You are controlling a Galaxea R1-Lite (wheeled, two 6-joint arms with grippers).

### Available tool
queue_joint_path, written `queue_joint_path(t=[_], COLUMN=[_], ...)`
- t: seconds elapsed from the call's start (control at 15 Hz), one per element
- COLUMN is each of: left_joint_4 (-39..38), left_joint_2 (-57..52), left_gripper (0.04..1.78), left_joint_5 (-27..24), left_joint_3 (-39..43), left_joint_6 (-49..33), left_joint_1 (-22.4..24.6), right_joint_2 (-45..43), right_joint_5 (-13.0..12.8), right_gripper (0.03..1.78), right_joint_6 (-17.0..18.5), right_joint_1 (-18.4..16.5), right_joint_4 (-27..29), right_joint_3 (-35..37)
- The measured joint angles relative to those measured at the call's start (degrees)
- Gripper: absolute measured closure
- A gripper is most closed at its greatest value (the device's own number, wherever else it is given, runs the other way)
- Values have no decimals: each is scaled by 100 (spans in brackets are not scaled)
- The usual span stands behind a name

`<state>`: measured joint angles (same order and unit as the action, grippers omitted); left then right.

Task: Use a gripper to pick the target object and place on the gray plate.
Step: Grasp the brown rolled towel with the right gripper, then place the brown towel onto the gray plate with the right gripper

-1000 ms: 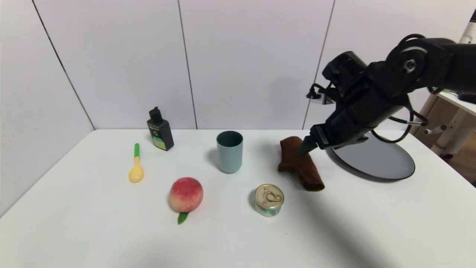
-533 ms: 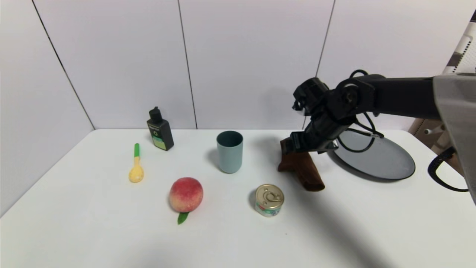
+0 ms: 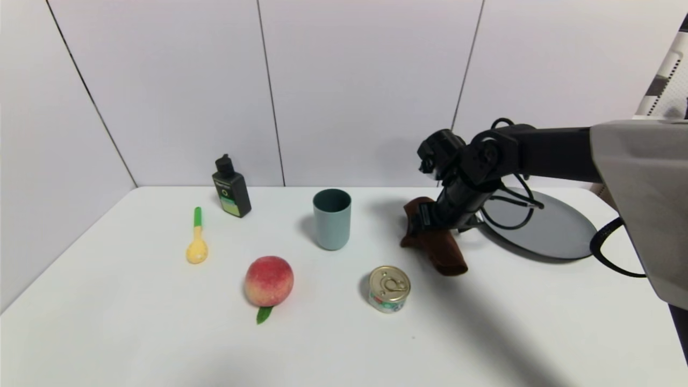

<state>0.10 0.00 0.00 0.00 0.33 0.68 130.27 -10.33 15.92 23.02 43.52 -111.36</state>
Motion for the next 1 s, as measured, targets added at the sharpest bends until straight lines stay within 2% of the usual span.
queue_joint_path(t=[0.13,0.2,0.4,0.67,0.73,1.0], left_joint_4=[0,0,0,0,0,0], left_joint_2=[0,0,0,0,0,0], left_gripper=[13,13,13,13,13,13], left_joint_5=[0,0,0,0,-2,-2], left_joint_3=[0,0,0,0,0,0], left_joint_6=[5,2,0,0,2,0], left_joint_1=[0,0,0,0,-2,0], right_joint_2=[-2,-4,-17,-26,-30,-102], right_joint_5=[10,11,7,2,2,2], right_gripper=[10,17,66,110,141,141], right_joint_6=[-11,-35,-46,-55,-55,-51], right_joint_1=[2,0,-1,-11,-11,-45], right_joint_4=[-2,-11,-6,-2,-2,-17], right_joint_3=[0,0,0,1,1,1])
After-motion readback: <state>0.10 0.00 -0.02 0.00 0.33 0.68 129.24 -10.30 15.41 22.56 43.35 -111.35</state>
